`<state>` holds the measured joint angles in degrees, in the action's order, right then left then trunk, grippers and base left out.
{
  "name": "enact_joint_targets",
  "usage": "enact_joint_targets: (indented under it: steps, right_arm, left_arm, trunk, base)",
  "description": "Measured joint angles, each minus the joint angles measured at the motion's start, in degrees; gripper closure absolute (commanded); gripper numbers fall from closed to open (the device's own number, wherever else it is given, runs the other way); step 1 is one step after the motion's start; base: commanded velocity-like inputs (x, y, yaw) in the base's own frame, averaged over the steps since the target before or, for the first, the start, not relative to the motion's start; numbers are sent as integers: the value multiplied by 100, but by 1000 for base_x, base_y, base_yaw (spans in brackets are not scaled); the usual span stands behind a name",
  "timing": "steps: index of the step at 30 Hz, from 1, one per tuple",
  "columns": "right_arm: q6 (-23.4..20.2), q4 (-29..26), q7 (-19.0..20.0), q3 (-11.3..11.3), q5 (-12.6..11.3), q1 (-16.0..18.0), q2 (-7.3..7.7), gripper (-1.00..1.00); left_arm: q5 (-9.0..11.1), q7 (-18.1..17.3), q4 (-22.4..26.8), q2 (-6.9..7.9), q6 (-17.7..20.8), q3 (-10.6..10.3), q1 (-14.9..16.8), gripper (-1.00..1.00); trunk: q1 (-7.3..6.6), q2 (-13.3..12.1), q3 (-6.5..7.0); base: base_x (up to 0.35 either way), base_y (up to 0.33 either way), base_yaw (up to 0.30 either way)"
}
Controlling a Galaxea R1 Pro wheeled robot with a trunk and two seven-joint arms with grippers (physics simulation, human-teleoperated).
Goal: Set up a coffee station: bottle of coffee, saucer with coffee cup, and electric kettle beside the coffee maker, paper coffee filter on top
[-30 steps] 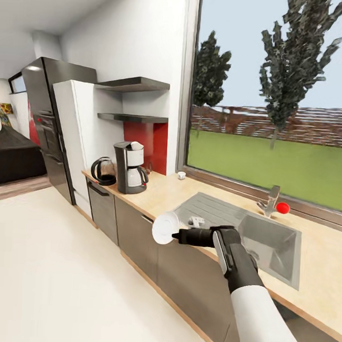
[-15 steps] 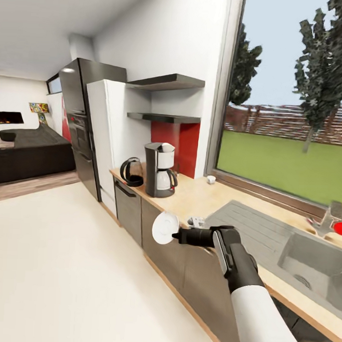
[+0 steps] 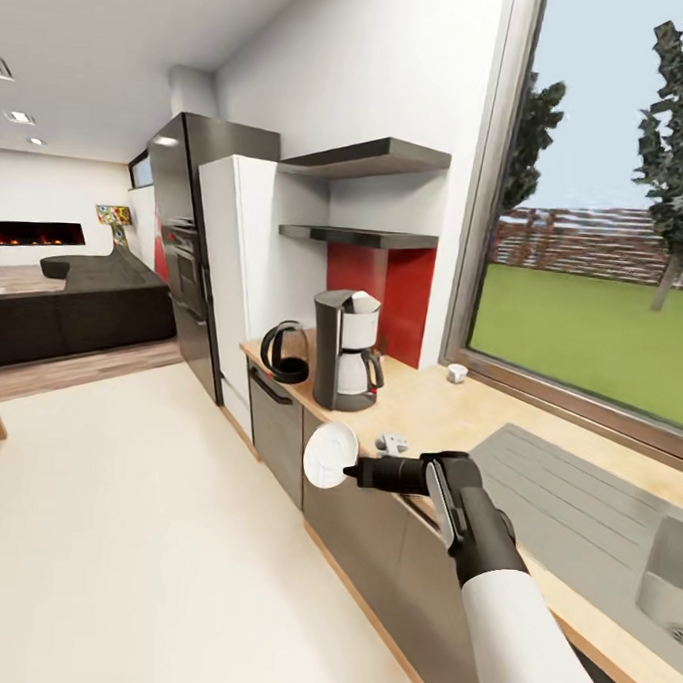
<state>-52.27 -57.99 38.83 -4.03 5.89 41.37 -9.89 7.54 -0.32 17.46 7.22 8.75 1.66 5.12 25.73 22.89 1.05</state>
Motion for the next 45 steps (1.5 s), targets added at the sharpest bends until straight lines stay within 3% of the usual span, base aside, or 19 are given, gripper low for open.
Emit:
enact_joint_targets:
  steps: [3, 5, 6, 8, 28, 33, 35, 37, 40, 41, 45]
  right_arm:
    - [8, 111, 13, -116, -353, 0, 23, 100]
    - [24, 282, 23, -421, -560, 0, 57, 100]
    - [50, 518, 30, -1008, -657, 0, 120, 100]
    - [33, 602, 44, -1263, -741, -1, 146, 100]
    - [12, 849, -5, -1302, -699, -1, 136, 100]
    - [15, 1360, -726, -1311, -704, -1, 114, 100]
    - [30, 1644, -1178, -1333, -681, -2, 109, 100]
    - [24, 1726, -1244, -1347, -739, 0, 114, 100]
    - [34, 1846, -1278, -1661, -737, -1, 131, 100]
    - [45, 1868, -1285, -1952, -724, -1, 130, 100]
    - [231, 1860, -1313, -2218, -745, -1, 120, 100]
  left_arm:
    - [1, 0, 0, -2, -5, 2, 0, -100]
    - [-4, 0, 0, 0, -4, 3, -2, -100]
    - [-5, 0, 2, 0, -6, 3, -3, -100]
    - [0, 0, 0, 0, -8, 3, -1, -100]
    - [3, 0, 0, 0, -5, 13, -4, -100]
    - [-6, 0, -12, 8, -1, 23, -6, -100]
    - [-7, 0, -23, 9, 0, 27, -6, -100]
    - [-8, 2, -25, 9, 0, 26, -8, -100]
    - [-10, 0, -26, 9, 0, 16, -9, -100]
    - [-15, 0, -25, 13, 1, 14, -9, -100]
    - [-41, 0, -12, 11, 5, 9, 6, -100]
  trunk:
    - [0, 0, 0]
    - [0, 0, 0]
    - [0, -1, -1]
    - [0, 0, 0]
    - [3, -1, 0]
    - [3, -1, 0]
    - [4, -2, -1]
    - [3, -1, 0]
    - [2, -1, 0]
    - [1, 1, 0]
    - [0, 0, 0]
  base:
    - [340, 0, 1]
    - [339, 0, 0]
    - [339, 0, 0]
    - [339, 0, -4]
    - [274, 81, -197]
    - [13, 8, -9]
    - [1, 0, 0]
    - [8, 0, 0]
    - [124, 19, 0]
    - [227, 62, 0]
    - [290, 87, 0]
